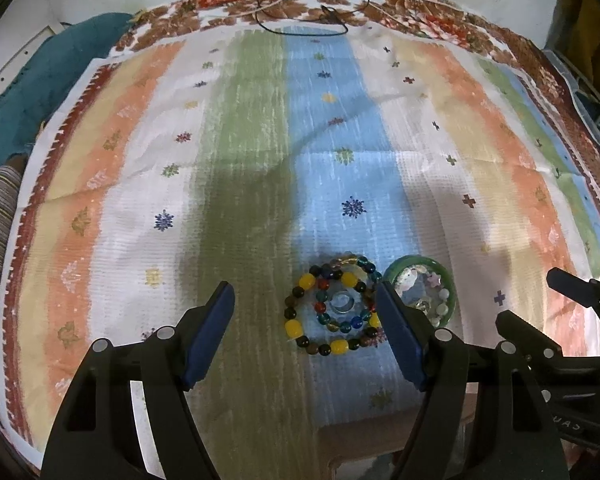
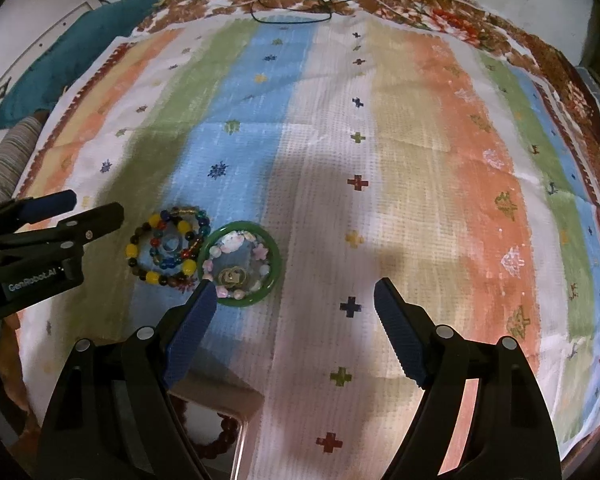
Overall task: Organize jewelry
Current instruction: 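Move both grippers back toward the remaining bracelets on the cloth, then grasp the multicolour bead bracelet with the left gripper while the right gripper grasps the green jade bangle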
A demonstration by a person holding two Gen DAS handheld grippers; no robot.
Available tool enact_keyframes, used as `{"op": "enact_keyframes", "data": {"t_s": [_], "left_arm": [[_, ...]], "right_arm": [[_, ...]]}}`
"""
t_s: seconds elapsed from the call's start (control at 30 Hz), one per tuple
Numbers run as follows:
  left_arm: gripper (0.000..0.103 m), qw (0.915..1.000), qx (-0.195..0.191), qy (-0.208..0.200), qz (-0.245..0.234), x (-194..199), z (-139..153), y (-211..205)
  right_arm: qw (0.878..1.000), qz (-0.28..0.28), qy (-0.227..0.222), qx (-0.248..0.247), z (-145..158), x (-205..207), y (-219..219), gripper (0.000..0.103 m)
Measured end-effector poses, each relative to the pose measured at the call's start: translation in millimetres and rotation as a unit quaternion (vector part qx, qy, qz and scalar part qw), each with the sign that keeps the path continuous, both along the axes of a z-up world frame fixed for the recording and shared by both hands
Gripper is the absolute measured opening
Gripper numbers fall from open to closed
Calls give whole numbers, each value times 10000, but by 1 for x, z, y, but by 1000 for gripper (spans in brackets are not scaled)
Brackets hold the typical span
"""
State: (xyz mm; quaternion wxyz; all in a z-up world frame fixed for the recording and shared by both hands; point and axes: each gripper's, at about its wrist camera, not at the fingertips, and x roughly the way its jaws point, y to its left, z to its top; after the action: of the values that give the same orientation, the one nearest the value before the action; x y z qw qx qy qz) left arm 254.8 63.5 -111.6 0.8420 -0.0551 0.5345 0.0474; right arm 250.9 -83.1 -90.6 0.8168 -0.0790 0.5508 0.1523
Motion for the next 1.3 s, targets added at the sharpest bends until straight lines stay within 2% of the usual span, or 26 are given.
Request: {"op": "enact_keyframes", "data": {"t_s": [0.8,0.87,1.07,1.3], "left_arm": [[70,9976,303,437,-440,39,-40,-11],[66,9974,287,472,-459,42,-43,-10],[61,9963,285,565,-581,49,-51,-14],[46,9950,364,645,-667,53,-59,-18]], "right_arm": [[9995,23,181,-243,-36,31,12,81],[9995,33,200,-260,-39,34,14,75],[9991,47,243,-332,-46,40,16,71],[9984,99,317,-451,-56,44,19,57]]}}
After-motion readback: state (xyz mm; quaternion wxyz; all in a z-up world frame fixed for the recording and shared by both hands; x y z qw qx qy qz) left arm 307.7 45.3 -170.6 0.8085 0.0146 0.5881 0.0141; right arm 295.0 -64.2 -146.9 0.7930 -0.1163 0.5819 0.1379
